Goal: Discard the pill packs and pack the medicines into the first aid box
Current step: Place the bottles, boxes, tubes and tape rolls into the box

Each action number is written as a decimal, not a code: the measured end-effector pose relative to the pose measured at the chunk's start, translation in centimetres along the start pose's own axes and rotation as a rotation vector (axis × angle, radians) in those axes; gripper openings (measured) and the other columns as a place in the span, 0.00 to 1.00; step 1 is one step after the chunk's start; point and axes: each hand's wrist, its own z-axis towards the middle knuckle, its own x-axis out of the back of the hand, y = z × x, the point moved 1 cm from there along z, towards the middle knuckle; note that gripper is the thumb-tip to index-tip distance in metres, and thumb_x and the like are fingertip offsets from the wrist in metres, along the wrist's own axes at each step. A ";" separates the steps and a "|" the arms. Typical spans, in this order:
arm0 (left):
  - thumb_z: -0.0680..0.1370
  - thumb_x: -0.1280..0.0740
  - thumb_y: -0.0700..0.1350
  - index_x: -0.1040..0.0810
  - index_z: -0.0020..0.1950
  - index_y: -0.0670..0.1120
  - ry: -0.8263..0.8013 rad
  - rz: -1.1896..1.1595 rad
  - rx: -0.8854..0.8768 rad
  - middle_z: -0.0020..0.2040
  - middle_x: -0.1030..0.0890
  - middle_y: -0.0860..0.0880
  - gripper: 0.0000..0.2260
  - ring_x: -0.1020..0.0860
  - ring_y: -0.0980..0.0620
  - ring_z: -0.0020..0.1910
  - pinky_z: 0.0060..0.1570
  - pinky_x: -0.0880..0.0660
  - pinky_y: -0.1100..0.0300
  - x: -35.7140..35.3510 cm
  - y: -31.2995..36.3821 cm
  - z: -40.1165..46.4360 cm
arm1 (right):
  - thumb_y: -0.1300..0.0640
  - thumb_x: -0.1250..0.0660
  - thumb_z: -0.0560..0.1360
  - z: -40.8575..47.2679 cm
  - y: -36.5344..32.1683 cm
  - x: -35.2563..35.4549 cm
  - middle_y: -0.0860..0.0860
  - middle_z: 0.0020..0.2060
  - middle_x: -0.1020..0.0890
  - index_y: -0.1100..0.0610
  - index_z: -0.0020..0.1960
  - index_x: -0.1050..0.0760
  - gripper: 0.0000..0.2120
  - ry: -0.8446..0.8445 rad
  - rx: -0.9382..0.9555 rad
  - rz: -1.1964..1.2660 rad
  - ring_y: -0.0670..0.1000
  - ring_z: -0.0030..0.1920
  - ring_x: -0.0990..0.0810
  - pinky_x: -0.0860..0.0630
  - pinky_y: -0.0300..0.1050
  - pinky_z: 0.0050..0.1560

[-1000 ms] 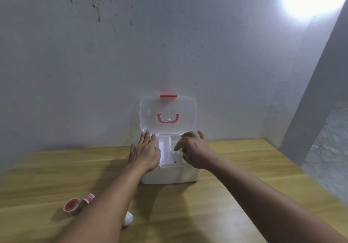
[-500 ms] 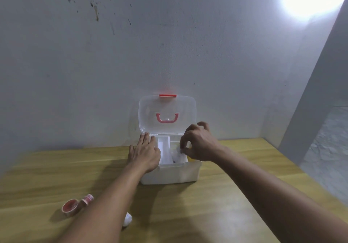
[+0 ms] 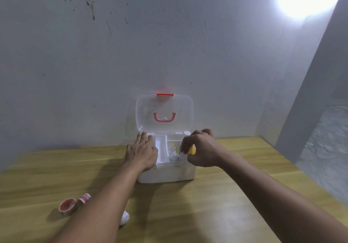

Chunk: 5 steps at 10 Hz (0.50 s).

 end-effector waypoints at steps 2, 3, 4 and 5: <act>0.81 0.53 0.48 0.51 0.78 0.47 0.005 0.001 -0.004 0.80 0.55 0.49 0.25 0.57 0.52 0.79 0.76 0.50 0.44 0.0 0.0 0.0 | 0.54 0.37 0.74 0.7 -0.3 -0.9 0.45 0.45 0.15 0.47 0.52 0.18 0.11 0.043 0.009 -0.109 0.48 0.57 0.27 0.45 0.52 0.65; 0.81 0.53 0.48 0.51 0.78 0.47 0.003 0.005 0.006 0.80 0.55 0.49 0.25 0.57 0.52 0.79 0.75 0.49 0.45 0.1 0.0 0.0 | 0.56 0.35 0.72 0.9 -0.6 -1.0 0.44 0.42 0.15 0.48 0.48 0.17 0.10 0.040 0.013 -0.109 0.48 0.53 0.26 0.44 0.52 0.64; 0.81 0.53 0.48 0.51 0.79 0.46 -0.003 0.001 0.008 0.80 0.56 0.49 0.25 0.57 0.52 0.79 0.76 0.49 0.45 0.1 0.0 0.0 | 0.58 0.34 0.71 1.1 -0.8 -0.7 0.44 0.41 0.15 0.49 0.46 0.17 0.09 0.070 -0.011 -0.064 0.47 0.49 0.24 0.41 0.50 0.63; 0.81 0.53 0.48 0.52 0.79 0.46 -0.007 -0.004 0.009 0.80 0.56 0.49 0.25 0.57 0.52 0.79 0.76 0.50 0.45 0.2 0.0 -0.1 | 0.58 0.34 0.70 1.2 -0.7 -0.6 0.44 0.40 0.15 0.47 0.45 0.18 0.09 0.091 -0.056 -0.026 0.46 0.47 0.22 0.40 0.49 0.60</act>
